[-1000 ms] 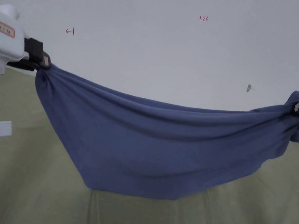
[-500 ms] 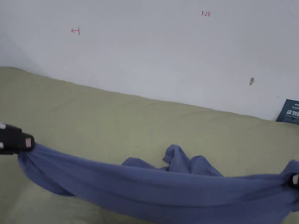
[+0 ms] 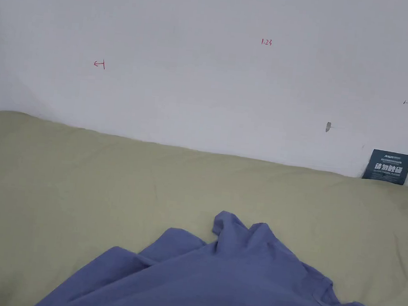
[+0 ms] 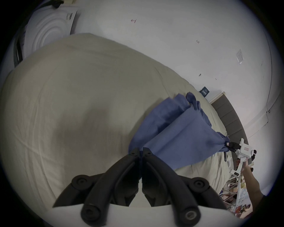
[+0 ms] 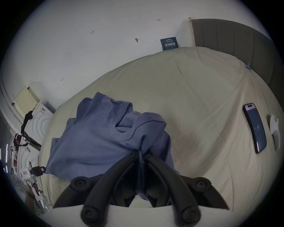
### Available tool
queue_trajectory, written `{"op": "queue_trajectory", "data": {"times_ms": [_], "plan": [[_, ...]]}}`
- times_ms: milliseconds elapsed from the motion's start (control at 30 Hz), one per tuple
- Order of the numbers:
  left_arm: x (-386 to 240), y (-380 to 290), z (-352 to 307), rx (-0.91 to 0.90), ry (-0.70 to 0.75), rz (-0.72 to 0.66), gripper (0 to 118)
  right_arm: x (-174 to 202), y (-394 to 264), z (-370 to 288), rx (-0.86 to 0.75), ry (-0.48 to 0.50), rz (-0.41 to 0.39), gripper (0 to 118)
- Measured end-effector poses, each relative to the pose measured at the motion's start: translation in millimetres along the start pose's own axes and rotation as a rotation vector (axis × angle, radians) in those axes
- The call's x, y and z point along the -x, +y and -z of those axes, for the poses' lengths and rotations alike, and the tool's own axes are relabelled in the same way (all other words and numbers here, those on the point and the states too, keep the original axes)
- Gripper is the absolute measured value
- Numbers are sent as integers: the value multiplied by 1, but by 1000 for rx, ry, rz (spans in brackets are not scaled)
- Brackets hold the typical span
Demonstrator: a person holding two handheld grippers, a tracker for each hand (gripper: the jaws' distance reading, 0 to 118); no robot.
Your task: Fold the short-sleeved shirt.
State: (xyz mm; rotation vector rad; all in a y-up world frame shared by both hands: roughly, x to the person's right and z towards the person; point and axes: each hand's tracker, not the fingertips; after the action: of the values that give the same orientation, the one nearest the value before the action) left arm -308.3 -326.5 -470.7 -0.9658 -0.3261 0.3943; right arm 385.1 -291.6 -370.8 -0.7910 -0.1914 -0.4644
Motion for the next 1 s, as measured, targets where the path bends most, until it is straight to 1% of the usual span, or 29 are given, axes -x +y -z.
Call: {"op": "queue_trajectory", "data": {"times_ms": [67, 100, 133, 167, 200, 233, 267, 300, 333, 400, 467, 500, 533, 600, 667, 700, 733, 767, 800, 833, 867, 900, 933, 967, 1000], "plan": [[2, -12, 4, 25, -14, -13, 4, -1, -6, 0, 10, -5, 0, 7], [3, -17, 5, 32, -10, -18, 9, -2, -8, 0, 17, -16, -3, 7], [3, -24, 8, 40, -5, -24, 21, -1, -11, 2, 26, -29, 0, 8], [2, -29, 9, 42, -2, -26, 37, -1, -14, 3, 40, -49, 8, 24], [4, -34, 9, 33, 14, -32, 48, -1, -17, 5, 51, -78, 11, 52], [4, -38, 5, -7, -26, -68, 67, -2, -20, 8, 51, -113, -7, 82], [2, -39, -1, -39, -54, -90, 92, 1, -22, 5, 41, -140, -37, 100], [-3, -39, -8, -35, -43, -98, 103, 3, -24, -1, 33, -126, -26, 100], [-9, -37, -15, -35, -19, -69, 103, 5, -24, -11, -3, -104, -24, 100], [-33, -29, -43, -104, 27, 51, 105, 15, -22, -36, -102, -54, -24, 101], [-66, -19, -70, -268, 102, 205, 105, 34, -21, -66, -188, -42, -56, 103], [-87, -17, -84, -336, 166, 278, 105, 47, -22, -81, -234, -52, -77, 106], [-105, -17, -95, -417, 195, 332, 105, 62, -27, -94, -270, -53, -98, 107], [-131, -19, -103, -511, 243, 384, 105, 86, -40, -111, -313, -71, -144, 108], [-156, -33, -108, -516, 272, 357, 105, 111, -62, -122, -298, -54, -198, 108], [-166, -45, -108, -515, 261, 348, 104, 122, -76, -126, -294, -51, -227, 106], [-180, -57, -107, -510, 244, 349, 103, 130, -91, -130, -292, -45, -253, 101], [-186, -66, -103, -482, 216, 353, 94, 138, -105, -132, -287, -62, -268, 82], [-189, -83, -95, -479, 192, 358, 71, 146, -121, -134, -295, -68, -297, 55], [-192, -102, -89, -483, 134, 376, 31, 152, -137, -136, -289, -81, -322, 18], [-195, -116, -85, -471, 134, 397, 0, 156, -149, -136, -287, -95, -337, 3], [-198, -131, -76, -430, 196, 433, 0, 160, -163, -132, -268, -109, -367, 3], [-199, -151, -70, -417, 255, 459, 0, 163, -176, -132, -261, -110, -373, 2], [-195, -163, -64, -368, 222, 449, 0, 164, -185, -131, -228, -73, -385, 2], [-190, -173, -60, -311, 185, 421, 0, 165, -194, -129, -218, -53, -379, 2]]}}
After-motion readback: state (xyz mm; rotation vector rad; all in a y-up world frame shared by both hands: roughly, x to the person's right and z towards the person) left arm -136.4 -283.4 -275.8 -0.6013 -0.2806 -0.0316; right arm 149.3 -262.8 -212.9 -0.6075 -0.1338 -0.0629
